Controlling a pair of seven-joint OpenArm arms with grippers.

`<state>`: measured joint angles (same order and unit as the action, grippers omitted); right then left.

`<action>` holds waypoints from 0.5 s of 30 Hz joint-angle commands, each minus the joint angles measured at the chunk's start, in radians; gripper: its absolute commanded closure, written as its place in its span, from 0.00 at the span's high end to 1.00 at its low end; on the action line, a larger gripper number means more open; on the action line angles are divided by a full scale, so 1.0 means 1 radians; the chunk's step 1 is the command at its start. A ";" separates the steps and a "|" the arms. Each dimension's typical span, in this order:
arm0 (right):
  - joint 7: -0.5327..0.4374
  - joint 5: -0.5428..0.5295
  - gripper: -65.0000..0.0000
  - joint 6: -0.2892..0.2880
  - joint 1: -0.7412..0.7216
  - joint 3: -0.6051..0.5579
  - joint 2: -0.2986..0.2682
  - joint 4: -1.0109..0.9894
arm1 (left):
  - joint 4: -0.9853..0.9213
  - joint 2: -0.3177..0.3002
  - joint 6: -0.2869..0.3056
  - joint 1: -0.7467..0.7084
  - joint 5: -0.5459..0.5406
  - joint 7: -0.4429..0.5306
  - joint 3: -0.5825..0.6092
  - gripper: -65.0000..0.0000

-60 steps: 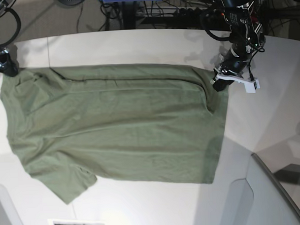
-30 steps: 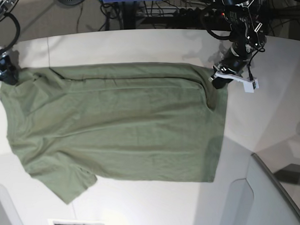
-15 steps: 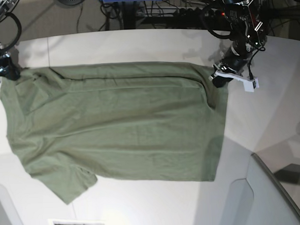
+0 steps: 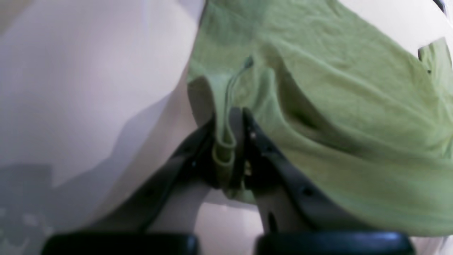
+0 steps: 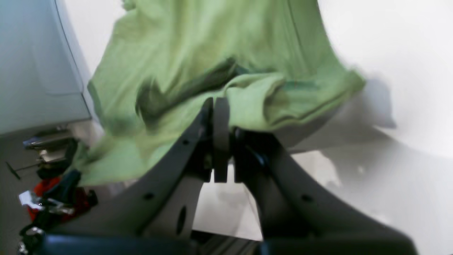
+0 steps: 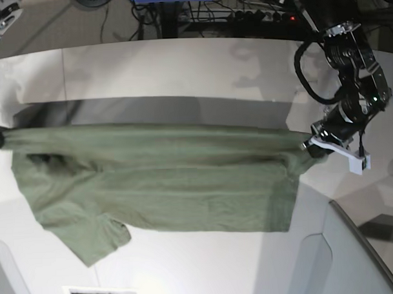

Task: Layout the t-shirt on the table in an organized manner, then fold the t-shirt properly
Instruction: 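Lift the hem with both grippers and pull it taut toward the robot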

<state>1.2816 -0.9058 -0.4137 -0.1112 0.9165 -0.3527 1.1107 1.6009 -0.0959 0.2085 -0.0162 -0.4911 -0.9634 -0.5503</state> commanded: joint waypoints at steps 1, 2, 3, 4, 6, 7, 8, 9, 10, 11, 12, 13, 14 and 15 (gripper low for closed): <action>-0.020 -0.009 0.00 0.008 -0.023 0.009 -0.035 0.016 | 0.029 -0.018 -0.008 0.023 0.009 0.016 -0.024 0.00; -0.010 -0.012 0.00 0.037 -0.026 0.011 -0.042 0.021 | 0.036 -0.020 -0.008 0.034 0.009 0.001 -0.041 0.00; -0.004 -0.016 0.00 0.071 -0.028 0.011 -0.042 0.022 | 0.046 -0.020 -0.008 0.037 0.009 -0.012 -0.057 0.00; -0.001 -0.017 0.00 0.091 -0.026 0.013 -0.042 0.022 | 0.059 -0.020 -0.008 0.034 0.009 -0.021 -0.069 0.00; 0.000 -0.017 0.00 0.097 -0.011 0.013 -0.041 0.022 | 0.075 -0.018 -0.008 0.019 0.009 -0.027 -0.081 0.00; 0.003 -0.017 0.00 0.097 0.014 0.013 -0.036 0.022 | 0.080 -0.018 -0.008 -0.005 0.009 -0.027 -0.077 0.00; 0.007 -0.017 0.00 0.097 0.031 0.014 -0.032 0.022 | 0.080 -0.020 -0.008 -0.021 0.004 -0.027 -0.077 0.00; 0.007 -0.017 0.00 0.097 0.046 0.014 -0.026 0.024 | 0.080 -0.020 -0.008 -0.041 0.004 -0.027 -0.075 0.00; 0.007 -0.017 0.00 0.097 0.064 0.014 -0.009 0.024 | 0.080 -0.020 -0.008 -0.064 0.007 -0.025 -0.073 0.00; 0.002 -0.017 0.00 0.097 0.087 0.014 0.002 0.024 | 0.080 -0.018 -0.007 -0.089 0.009 -0.024 -0.072 0.00; 0.000 -0.017 0.00 0.097 0.106 0.014 0.013 0.024 | 0.080 -0.018 -0.007 -0.109 0.009 -0.024 -0.072 0.00; 0.000 -0.017 0.00 0.097 0.126 0.014 0.022 0.024 | 0.078 -0.017 -0.007 -0.136 0.009 -0.022 -0.072 0.00; -0.001 -0.017 0.00 0.095 0.147 0.014 0.036 0.024 | 0.078 -0.017 -0.005 -0.158 0.009 -0.019 -0.075 0.00; -0.003 -0.017 0.00 0.095 0.167 0.014 0.051 0.024 | 0.078 -0.017 -0.005 -0.178 0.009 -0.006 -0.077 0.00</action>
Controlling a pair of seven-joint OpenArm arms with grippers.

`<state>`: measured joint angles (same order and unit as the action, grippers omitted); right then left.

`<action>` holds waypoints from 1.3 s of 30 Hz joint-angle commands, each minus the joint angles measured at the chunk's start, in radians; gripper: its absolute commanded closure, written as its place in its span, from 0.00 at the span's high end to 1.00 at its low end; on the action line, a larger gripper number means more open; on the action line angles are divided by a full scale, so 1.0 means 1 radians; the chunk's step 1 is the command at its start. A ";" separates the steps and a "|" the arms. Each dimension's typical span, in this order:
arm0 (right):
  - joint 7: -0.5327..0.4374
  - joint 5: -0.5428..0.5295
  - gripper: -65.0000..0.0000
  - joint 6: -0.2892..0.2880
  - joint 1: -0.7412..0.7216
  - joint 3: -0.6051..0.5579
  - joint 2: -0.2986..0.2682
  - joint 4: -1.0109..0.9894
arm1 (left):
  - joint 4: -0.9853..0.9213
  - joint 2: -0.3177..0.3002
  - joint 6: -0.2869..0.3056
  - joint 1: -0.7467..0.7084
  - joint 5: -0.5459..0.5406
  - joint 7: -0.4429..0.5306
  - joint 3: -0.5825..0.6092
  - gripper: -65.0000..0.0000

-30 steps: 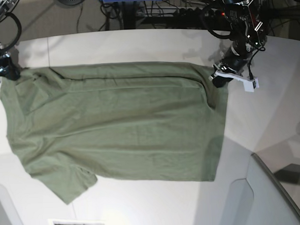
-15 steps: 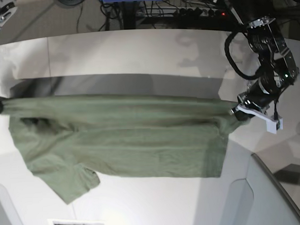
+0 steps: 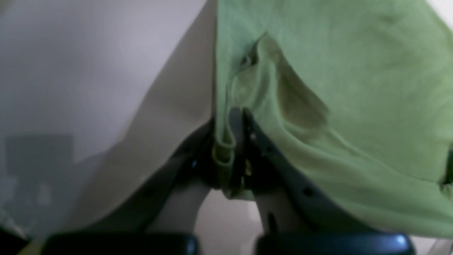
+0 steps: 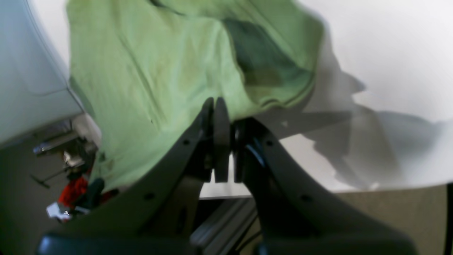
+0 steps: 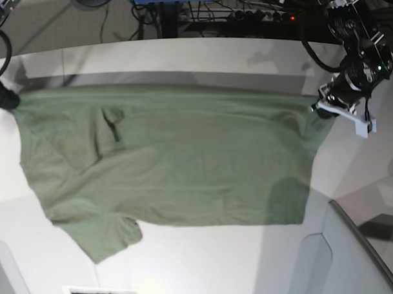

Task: Layout the t-shirt on the table in an organized manner, then fold the t-shirt properly
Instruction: 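Lift the hem with both grippers and pull it taut toward the robot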

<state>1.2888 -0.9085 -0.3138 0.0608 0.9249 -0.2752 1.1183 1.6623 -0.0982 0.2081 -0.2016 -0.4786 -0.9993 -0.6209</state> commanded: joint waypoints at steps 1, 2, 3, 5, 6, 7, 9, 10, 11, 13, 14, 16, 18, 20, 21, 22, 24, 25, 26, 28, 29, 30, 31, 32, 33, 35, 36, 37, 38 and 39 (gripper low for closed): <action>-0.010 -0.014 0.00 -0.005 0.009 0.006 -0.012 0.016 | 0.016 -0.015 -0.005 -0.014 -0.004 0.049 -0.007 0.00; -0.010 -0.014 0.00 -0.005 0.021 0.006 0.000 0.016 | 0.011 -0.018 -0.005 -0.035 -0.004 0.076 -0.004 0.00; -0.011 -0.014 0.00 -0.005 0.032 0.004 0.009 0.016 | 0.008 -0.019 -0.005 -0.055 -0.002 0.099 -0.003 0.00; -0.011 -0.014 0.00 -0.005 0.052 0.004 0.023 0.016 | 0.008 -0.019 -0.005 -0.091 -0.002 0.119 -0.001 0.00; -0.011 -0.014 0.00 -0.005 0.058 0.004 0.024 0.016 | 0.008 -0.019 -0.005 -0.100 -0.002 0.119 -0.001 0.00; -0.011 -0.014 0.00 -0.005 0.066 0.004 0.024 0.016 | 0.008 -0.021 -0.005 -0.109 -0.002 0.119 -0.001 0.00; -0.011 -0.013 0.00 -0.005 0.078 0.004 0.026 0.016 | 0.008 -0.021 -0.005 -0.121 -0.002 0.119 -0.001 0.00; -0.013 -0.013 0.00 -0.005 0.081 0.004 0.026 0.016 | 0.008 -0.021 -0.003 -0.126 -0.002 0.119 -0.001 0.00; -0.013 -0.013 0.00 -0.005 0.087 0.004 0.026 0.015 | 0.006 -0.021 -0.003 -0.126 -0.001 0.119 -0.001 0.00; -0.019 -0.014 0.00 -0.005 0.095 0.004 0.027 0.015 | -0.006 -0.028 -0.003 -0.126 -0.001 0.119 0.002 0.00; -0.031 -0.014 0.00 -0.005 0.099 0.004 0.037 0.012 | -0.017 -0.028 -0.003 -0.126 -0.001 0.119 0.003 0.00; -0.056 -0.014 0.00 -0.005 0.110 0.004 0.044 0.010 | -0.037 -0.041 -0.003 -0.126 -0.001 0.119 0.023 0.00; -0.070 -0.011 0.01 -0.005 0.116 0.004 0.046 0.009 | -0.058 -0.047 -0.005 -0.126 -0.001 0.121 0.048 0.00; -0.070 -0.010 0.01 -0.005 0.116 0.004 0.047 0.009 | -0.077 -0.047 -0.006 -0.124 -0.001 0.121 0.055 0.00; -0.068 -0.011 0.00 -0.005 0.116 0.004 0.047 0.009 | -0.080 -0.047 -0.006 -0.124 -0.001 0.121 0.055 0.00; -0.068 -0.013 0.00 -0.003 0.116 0.004 0.047 0.009 | -0.081 -0.047 -0.006 -0.123 -0.001 0.121 0.055 0.00; -0.067 -0.013 0.00 -0.003 0.116 0.004 0.047 0.009 | -0.080 -0.047 -0.008 -0.124 -0.001 0.121 0.052 0.00; -0.067 -0.013 0.00 -0.003 0.116 0.004 0.047 0.009 | -0.080 -0.047 -0.008 -0.124 -0.001 0.121 0.051 0.00; -0.067 -0.013 0.00 -0.003 0.116 0.004 0.047 0.009 | -0.080 -0.047 -0.008 -0.126 -0.001 0.121 0.051 0.00; -0.067 -0.013 0.00 -0.003 0.121 0.004 0.047 0.009 | -0.073 -0.047 -0.008 -0.131 -0.001 0.119 0.052 0.00; -0.067 -0.013 0.00 -0.003 0.121 0.004 0.047 0.010 | -0.069 -0.047 -0.008 -0.143 -0.001 0.119 0.054 0.00; -0.067 -0.013 0.00 -0.003 0.121 0.004 0.047 0.013 | -0.060 -0.047 -0.008 -0.144 -0.001 0.119 0.054 0.00; -0.067 -0.013 0.00 -0.003 0.121 0.004 0.047 0.015 | -0.049 -0.047 -0.008 -0.146 -0.001 0.119 0.054 0.00; -0.065 -0.013 0.00 -0.003 0.118 0.004 0.047 0.015 | -0.034 -0.047 -0.008 -0.147 -0.001 0.119 0.054 0.00; -0.065 -0.013 0.00 -0.003 0.115 0.004 0.047 0.015 | -0.020 -0.047 -0.008 -0.147 -0.001 0.116 0.054 0.00; -0.062 -0.013 0.00 -0.003 0.113 0.004 0.047 0.015 | -0.006 -0.047 -0.008 -0.149 -0.001 0.113 0.051 0.00; -0.062 -0.013 0.00 -0.003 0.113 0.004 0.047 0.015 | -0.007 -0.047 -0.008 -0.151 -0.001 0.113 0.049 0.00; -0.062 -0.013 0.00 -0.002 0.115 0.004 0.047 0.012 | -0.014 -0.047 -0.008 -0.154 -0.001 0.113 0.049 0.00; -0.062 -0.013 0.00 0.002 0.118 0.004 0.047 0.007 | -0.018 -0.047 -0.008 -0.155 -0.001 0.113 0.048 0.00; -0.064 -0.013 0.00 0.002 0.119 0.004 0.047 0.007 | -0.030 -0.047 -0.008 -0.164 0.004 0.116 0.048 0.00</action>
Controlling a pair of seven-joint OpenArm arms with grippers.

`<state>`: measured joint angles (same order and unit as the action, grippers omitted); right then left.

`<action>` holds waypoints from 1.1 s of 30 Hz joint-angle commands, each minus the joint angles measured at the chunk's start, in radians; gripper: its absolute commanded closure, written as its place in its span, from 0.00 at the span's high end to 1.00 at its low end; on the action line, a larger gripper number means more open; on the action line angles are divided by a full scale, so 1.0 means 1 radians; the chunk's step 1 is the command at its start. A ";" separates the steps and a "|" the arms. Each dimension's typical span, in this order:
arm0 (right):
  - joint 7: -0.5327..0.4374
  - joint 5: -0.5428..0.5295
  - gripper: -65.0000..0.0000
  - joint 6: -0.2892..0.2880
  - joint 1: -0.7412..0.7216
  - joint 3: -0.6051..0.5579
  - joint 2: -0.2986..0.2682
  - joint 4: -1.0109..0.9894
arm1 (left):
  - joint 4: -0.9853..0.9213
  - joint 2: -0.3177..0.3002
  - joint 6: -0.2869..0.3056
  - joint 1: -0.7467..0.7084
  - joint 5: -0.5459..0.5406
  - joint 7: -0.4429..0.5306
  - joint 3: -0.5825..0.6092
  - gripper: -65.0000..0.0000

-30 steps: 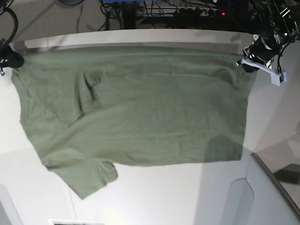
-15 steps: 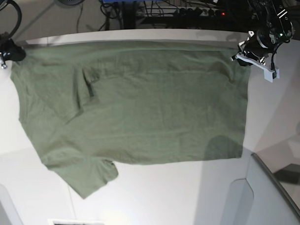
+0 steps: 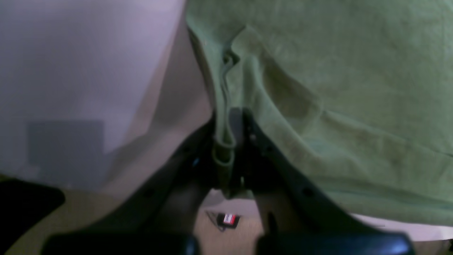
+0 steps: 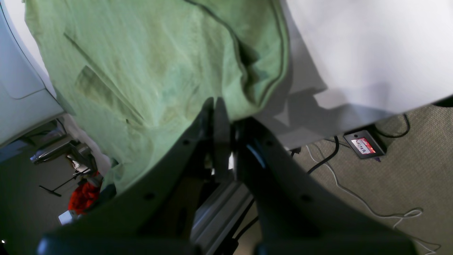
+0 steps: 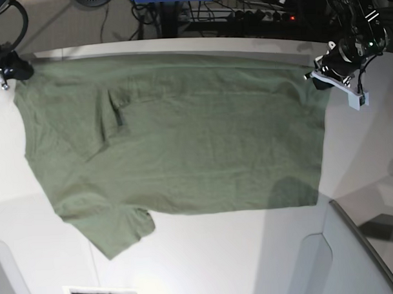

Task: Layout the t-shirt on the table in an organized manner, then fold the t-shirt properly
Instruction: 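Lift the hem with both grippers and pull it taut toward the robot, then release the hem and lift both grippers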

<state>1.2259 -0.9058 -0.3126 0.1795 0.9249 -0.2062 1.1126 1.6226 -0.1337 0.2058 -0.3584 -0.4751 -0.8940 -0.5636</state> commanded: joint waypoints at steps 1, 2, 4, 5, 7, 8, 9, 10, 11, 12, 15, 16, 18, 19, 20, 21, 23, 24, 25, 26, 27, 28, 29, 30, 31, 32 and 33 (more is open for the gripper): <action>-0.001 -0.016 0.01 0.000 0.002 0.004 -0.020 0.013 | 0.002 -0.011 -0.006 -0.014 0.014 0.014 -0.009 0.00; -0.001 -0.016 0.01 0.000 0.002 0.004 -0.012 0.013 | -0.005 -0.007 -0.006 -0.015 0.039 0.014 -0.009 0.00; 0.001 -0.016 0.01 0.000 0.002 0.004 -0.006 0.013 | -0.003 -0.002 -0.006 -0.015 0.094 0.014 -0.006 0.00; 0.001 -0.016 0.01 0.000 0.002 0.004 -0.005 0.013 | -0.002 0.003 -0.006 -0.015 0.117 0.014 -0.006 0.00; 0.001 -0.016 0.02 0.000 0.002 0.004 -0.003 0.013 | 0.003 0.022 -0.006 -0.015 0.164 0.014 -0.009 0.00; 0.002 -0.016 0.03 0.000 0.002 0.004 -0.002 0.013 | 0.003 0.027 -0.006 -0.015 0.187 0.014 -0.009 0.06; 0.004 -0.016 0.08 0.000 0.002 0.004 -0.002 0.013 | 0.003 0.027 -0.006 -0.015 0.200 0.014 -0.009 0.19; 0.012 -0.016 0.13 -0.003 0.004 0.004 -0.002 0.013 | 0.003 0.027 -0.006 -0.015 0.206 0.014 -0.009 0.30; 0.032 -0.016 0.22 -0.003 0.004 0.004 -0.002 0.013 | 0.003 0.027 -0.006 -0.015 0.206 0.014 -0.009 0.41; 0.050 -0.016 0.29 -0.003 0.004 0.004 -0.002 0.013 | 0.003 0.027 -0.006 -0.017 0.206 0.014 -0.011 0.52; 0.085 -0.016 0.33 0.000 0.004 0.004 -0.006 0.021 | 0.003 0.027 -0.006 -0.023 0.206 0.014 -0.011 0.77; 0.093 -0.011 0.33 0.000 0.005 0.004 -0.008 0.021 | 0.003 0.027 -0.006 -0.023 0.206 0.014 -0.011 0.82; 0.096 -0.011 0.33 0.002 0.021 0.004 -0.009 0.021 | -0.003 0.022 -0.006 -0.024 0.206 0.014 -0.016 0.85; 0.091 -0.014 0.33 0.002 0.030 0.004 -0.011 0.021 | -0.005 0.024 -0.006 -0.024 0.207 0.014 -0.036 0.85; 0.090 -0.014 0.33 0.002 0.038 0.004 -0.011 0.021 | -0.005 0.026 -0.006 -0.024 0.209 0.014 -0.065 0.85; 0.088 -0.014 0.33 0.002 0.041 0.004 -0.012 0.021 | -0.005 0.026 -0.006 -0.024 0.206 0.014 -0.091 0.85; 0.088 -0.016 0.33 0.002 0.059 0.006 -0.028 0.021 | 0.003 0.022 -0.003 -0.021 0.206 0.014 -0.149 0.85; 0.088 -0.016 0.33 0.002 0.065 0.006 -0.031 0.021 | 0.006 0.019 -0.003 -0.018 0.206 0.014 -0.171 0.85; 0.088 -0.016 0.33 0.002 0.068 0.006 -0.035 0.021 | 0.012 0.018 -0.001 -0.015 0.206 0.014 -0.194 0.85; 0.088 -0.016 0.33 0.002 0.071 0.021 -0.039 0.021 | 0.021 0.016 0.001 -0.015 0.206 0.014 -0.218 0.85; 0.091 -0.016 0.33 0.002 0.078 0.046 -0.039 0.022 | 0.037 0.016 0.001 -0.015 0.206 0.014 -0.241 0.85; 0.096 -0.016 0.33 0.000 0.079 0.067 -0.039 0.022 | 0.052 0.016 0.002 -0.015 0.206 0.014 -0.253 0.85; 0.099 -0.016 0.33 -0.004 0.081 0.082 -0.040 0.024 | 0.069 0.016 0.005 -0.017 0.206 0.014 -0.261 0.84; 0.099 -0.016 0.33 -0.004 0.082 0.096 -0.042 0.033 | 0.091 0.016 0.021 -0.023 0.204 0.014 -0.264 0.80; 0.099 -0.016 0.33 -0.006 0.082 0.104 -0.048 0.054 | 0.104 0.016 0.047 -0.024 0.204 0.014 -0.264 0.76; 0.099 -0.016 0.33 -0.006 0.085 0.101 -0.051 0.088 | 0.115 0.019 0.079 -0.024 0.204 0.014 -0.264 0.70; 0.099 -0.016 0.33 -0.007 0.093 0.101 -0.051 0.126 | 0.127 0.024 0.117 -0.024 0.204 0.014 -0.264 0.60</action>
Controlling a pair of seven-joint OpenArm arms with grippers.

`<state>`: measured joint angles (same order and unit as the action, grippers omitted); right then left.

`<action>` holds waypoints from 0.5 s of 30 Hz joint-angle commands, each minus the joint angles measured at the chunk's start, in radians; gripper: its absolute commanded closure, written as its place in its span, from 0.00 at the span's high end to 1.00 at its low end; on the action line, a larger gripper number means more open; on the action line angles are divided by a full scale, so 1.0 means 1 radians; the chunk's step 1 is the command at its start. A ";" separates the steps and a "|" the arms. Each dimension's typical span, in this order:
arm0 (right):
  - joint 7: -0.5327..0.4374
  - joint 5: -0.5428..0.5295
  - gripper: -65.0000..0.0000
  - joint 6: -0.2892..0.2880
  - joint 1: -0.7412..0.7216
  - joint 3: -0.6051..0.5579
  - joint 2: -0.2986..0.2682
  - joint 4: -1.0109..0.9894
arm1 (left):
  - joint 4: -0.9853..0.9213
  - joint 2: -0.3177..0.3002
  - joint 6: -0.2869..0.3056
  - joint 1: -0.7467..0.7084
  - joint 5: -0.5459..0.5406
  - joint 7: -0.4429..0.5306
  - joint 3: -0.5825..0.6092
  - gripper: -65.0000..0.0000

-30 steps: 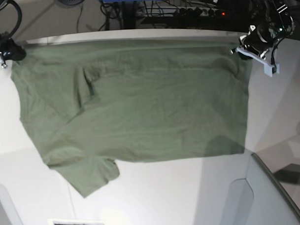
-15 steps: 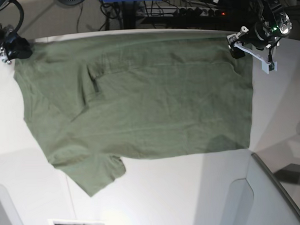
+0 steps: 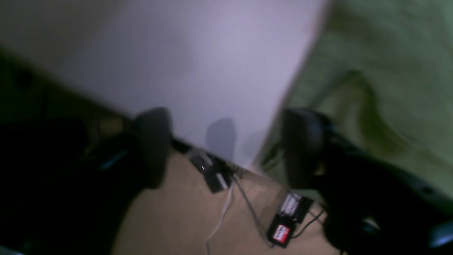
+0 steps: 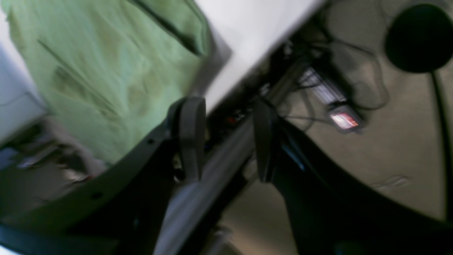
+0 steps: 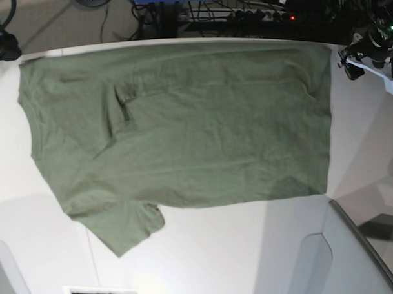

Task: Layout the t-shirt on the table in an organized manner, then fold the t-shirt properly
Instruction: 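Release the hem and lift both grippers, then lower both grippers and pinch the shirt's hem corners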

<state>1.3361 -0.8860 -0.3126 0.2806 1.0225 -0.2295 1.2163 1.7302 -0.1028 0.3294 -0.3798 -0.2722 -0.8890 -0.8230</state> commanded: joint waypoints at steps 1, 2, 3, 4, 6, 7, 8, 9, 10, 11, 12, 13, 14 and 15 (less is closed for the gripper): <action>-0.011 -0.035 0.33 -0.007 -0.007 0.003 -0.028 0.061 | 0.026 -0.004 0.032 -0.003 0.001 0.008 -0.003 0.49; -0.010 -0.035 0.33 -0.009 -0.007 0.002 -0.028 0.099 | 0.027 0.002 0.070 -0.003 0.001 0.008 0.009 0.36; -0.002 -0.035 0.33 -0.009 -0.007 -0.005 -0.028 0.147 | 0.032 0.010 0.099 -0.003 0.001 0.009 0.034 0.19; 0.009 -0.035 0.33 -0.020 -0.007 -0.029 -0.028 0.188 | 0.037 0.012 0.118 -0.003 0.001 0.009 0.058 0.03; 0.015 -0.034 0.28 -0.084 -0.005 -0.115 -0.035 0.300 | 0.052 0.016 0.145 -0.006 0.003 0.009 0.130 0.00; 0.012 -0.032 0.21 -0.118 -0.001 -0.156 -0.037 0.354 | 0.060 0.016 0.155 -0.020 0.003 0.009 0.170 0.00; 0.012 -0.029 0.12 -0.144 0.006 -0.198 -0.037 0.397 | 0.073 0.016 0.162 -0.029 0.003 0.011 0.219 0.00; 0.010 -0.029 0.03 -0.158 0.007 -0.236 -0.038 0.425 | 0.089 0.016 0.164 -0.035 0.003 0.012 0.262 0.00; 0.004 -0.028 0.00 -0.162 0.007 -0.278 -0.038 0.448 | 0.106 0.016 0.162 -0.040 0.006 0.012 0.310 0.00; -0.002 -0.026 0.00 -0.153 0.007 -0.310 -0.040 0.458 | 0.119 0.016 0.161 -0.041 0.009 0.012 0.344 0.00; -0.010 -0.015 0.02 -0.139 0.006 -0.350 -0.047 0.461 | 0.132 0.016 0.161 -0.041 0.009 0.012 0.382 0.00; -0.016 0.011 0.01 -0.119 0.001 -0.390 -0.052 0.461 | 0.144 0.016 0.159 -0.041 0.009 0.011 0.410 0.00; -0.017 0.040 0.00 -0.090 -0.013 -0.425 -0.055 0.460 | 0.152 0.016 0.159 -0.043 0.009 0.011 0.428 0.00; -0.014 0.075 0.00 -0.047 -0.028 -0.451 -0.054 0.458 | 0.156 0.016 0.155 -0.043 0.009 0.009 0.442 0.00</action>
<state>1.3403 -0.7769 -0.3454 0.2668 0.5632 -0.2649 1.6600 1.8702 -0.0757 0.4908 -0.4191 -0.2661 -0.8921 -0.3744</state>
